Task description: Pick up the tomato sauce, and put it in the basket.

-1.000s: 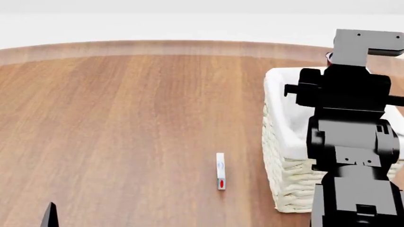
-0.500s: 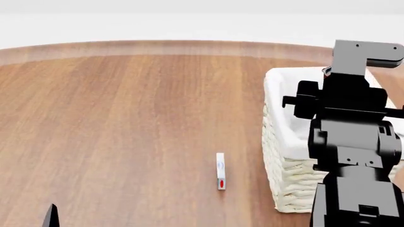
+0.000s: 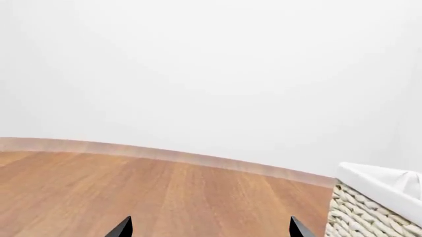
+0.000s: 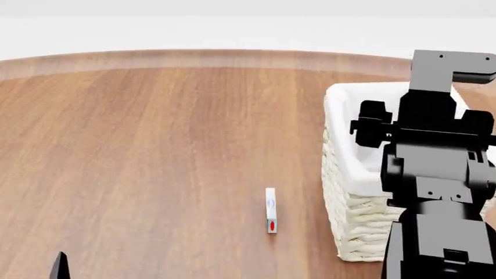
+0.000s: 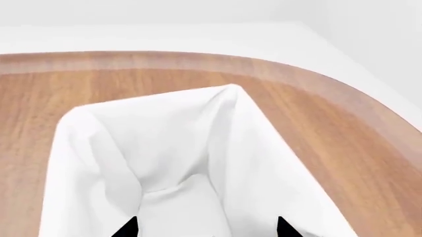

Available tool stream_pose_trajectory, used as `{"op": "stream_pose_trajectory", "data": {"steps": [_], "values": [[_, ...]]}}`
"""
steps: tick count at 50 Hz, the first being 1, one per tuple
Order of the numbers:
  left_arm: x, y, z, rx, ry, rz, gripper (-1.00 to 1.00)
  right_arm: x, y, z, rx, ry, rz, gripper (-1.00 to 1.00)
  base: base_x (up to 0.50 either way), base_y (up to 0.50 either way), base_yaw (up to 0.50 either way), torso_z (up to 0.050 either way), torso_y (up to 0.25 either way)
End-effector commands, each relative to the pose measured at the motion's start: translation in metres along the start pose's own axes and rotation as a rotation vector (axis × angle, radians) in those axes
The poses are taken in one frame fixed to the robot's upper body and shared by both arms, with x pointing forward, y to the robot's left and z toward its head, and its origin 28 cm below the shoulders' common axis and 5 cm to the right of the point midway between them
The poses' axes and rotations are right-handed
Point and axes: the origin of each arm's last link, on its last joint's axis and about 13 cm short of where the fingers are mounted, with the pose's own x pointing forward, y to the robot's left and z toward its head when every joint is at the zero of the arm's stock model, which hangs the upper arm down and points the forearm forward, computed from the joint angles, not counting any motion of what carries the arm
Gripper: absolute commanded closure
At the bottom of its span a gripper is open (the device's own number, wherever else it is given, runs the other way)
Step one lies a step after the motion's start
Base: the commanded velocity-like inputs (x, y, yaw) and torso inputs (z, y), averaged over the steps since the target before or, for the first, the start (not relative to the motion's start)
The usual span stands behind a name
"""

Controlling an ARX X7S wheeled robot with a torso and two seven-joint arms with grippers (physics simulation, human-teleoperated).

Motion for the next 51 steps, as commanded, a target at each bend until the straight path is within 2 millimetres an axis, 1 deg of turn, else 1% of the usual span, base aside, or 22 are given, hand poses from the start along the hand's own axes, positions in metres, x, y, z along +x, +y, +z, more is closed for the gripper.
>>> {"op": "stream_pose_trajectory", "data": {"steps": [1,9,17,19,21,24,25,28,35,37,38,39,40,42,43,45,46,47,48,49,50,51], "values": [[-0.001,0.001,-0.001,0.0,-0.007,0.001,-1.0,-0.002,0.001,0.011,-0.01,-0.041,-0.004,-1.0,0.0,0.0,0.0,0.0,0.0],[-0.001,0.0,-0.001,-0.004,-0.009,-0.001,-1.0,-0.007,0.018,0.029,-0.069,-0.197,0.057,-1.0,0.0,0.0,0.0,0.0,0.0],[-0.001,0.001,-0.001,-0.003,-0.008,-0.002,-1.0,-0.013,0.041,0.041,-0.04,-0.336,0.085,-1.0,0.0,0.0,0.0,0.0,0.0],[-0.001,0.001,-0.001,-0.003,-0.008,-0.002,-1.0,-0.013,0.041,0.041,-0.04,-0.336,0.085,-1.0,0.0,0.0,0.0,0.0,0.0],[-0.002,0.0,-0.001,-0.004,-0.008,-0.004,-1.0,-0.016,0.053,0.012,-0.061,-0.27,0.119,-1.0,0.0,0.0,0.0,0.0,0.0],[-0.002,0.0,-0.002,-0.006,-0.007,-0.004,-1.0,-0.048,0.054,0.039,-0.028,-0.478,0.13,-1.0,0.0,0.0,0.0,0.0,0.0],[-0.002,0.0,-0.002,-0.006,-0.007,-0.004,-1.0,-0.049,0.054,0.038,-0.028,-0.478,0.13,-1.0,0.0,0.0,0.0,0.0,0.0],[-0.003,0.0,-0.001,-0.006,-0.009,-0.004,-1.0,-0.074,0.06,0.031,-0.032,-0.549,0.145,-1.0,0.0,0.0,0.0,0.0,0.0],[-0.006,0.001,0.0,-0.008,-0.009,-0.001,-1.0,-0.112,0.068,0.011,-0.014,-0.654,0.177,-1.0,0.0,0.0,0.0,0.0,0.0],[-0.006,0.001,0.001,-0.01,-0.01,0.0,-1.0,-0.118,0.072,-0.002,-0.023,-0.714,0.137,-1.0,0.0,0.0,0.0,0.0,0.0],[-0.006,0.0,0.0,-0.009,-0.01,-0.002,-1.0,-0.125,0.077,-0.018,-0.008,-0.73,0.166,-1.0,0.0,0.0,0.0,0.0,0.0],[-0.006,0.0,0.0,-0.009,-0.01,-0.002,-1.0,-0.126,0.077,-0.018,-0.008,-0.73,0.166,-1.0,0.0,0.0,0.0,0.0,0.0],[-0.007,0.0,-0.001,-0.009,-0.009,-0.003,-1.0,-0.134,0.083,-0.04,0.007,-0.701,0.24,-1.0,0.0,0.0,0.0,0.0,0.0],[-0.007,0.0,-0.002,-0.008,-0.005,-0.004,-1.0,-0.14,0.088,-0.059,-0.011,-0.692,0.268,-1.0,0.0,0.0,0.0,0.0,0.0],[-0.007,0.0,-0.004,-0.005,-0.001,-0.004,-1.0,-0.147,0.094,-0.081,-0.035,-0.693,0.292,-1.0,0.0,0.0,0.0,0.0,0.0],[-0.007,0.0,-0.002,-0.004,-0.002,-0.004,-1.0,-0.155,0.1,-0.104,-0.058,-0.693,0.311,-1.0,0.0,0.0,0.0,0.0,0.0],[-0.006,-0.001,-0.001,-0.006,-0.005,-0.004,-1.0,-0.163,0.106,-0.129,-0.099,-0.666,0.359,-1.0,0.0,0.0,0.0,0.0,0.0],[-0.006,-0.001,-0.001,-0.005,-0.005,-0.005,-1.0,-0.168,0.109,-0.141,-0.091,-0.649,0.377,-1.0,0.0,0.0,0.0,0.0,0.0],[-0.005,-0.002,-0.003,0.0,-0.002,-0.009,-1.0,-0.176,0.112,-0.163,-0.116,-0.657,0.418,-1.0,0.0,0.0,0.0,0.0,0.0],[-0.005,-0.002,-0.003,0.0,-0.002,-0.009,-1.0,-0.176,0.112,-0.163,-0.116,-0.657,0.418,-1.0,0.0,0.0,0.0,0.0,0.0],[-0.006,-0.003,-0.004,0.002,0.0,-0.012,-1.0,-0.181,0.115,-0.179,-0.079,-0.686,0.41,-1.0,0.0,0.0,0.0,0.0,0.0],[-0.006,-0.004,-0.004,0.002,0.001,-0.012,-1.0,-0.181,0.115,-0.186,-0.092,-0.676,0.406,-1.0,0.0,0.0,0.0,0.0,0.0]]}}
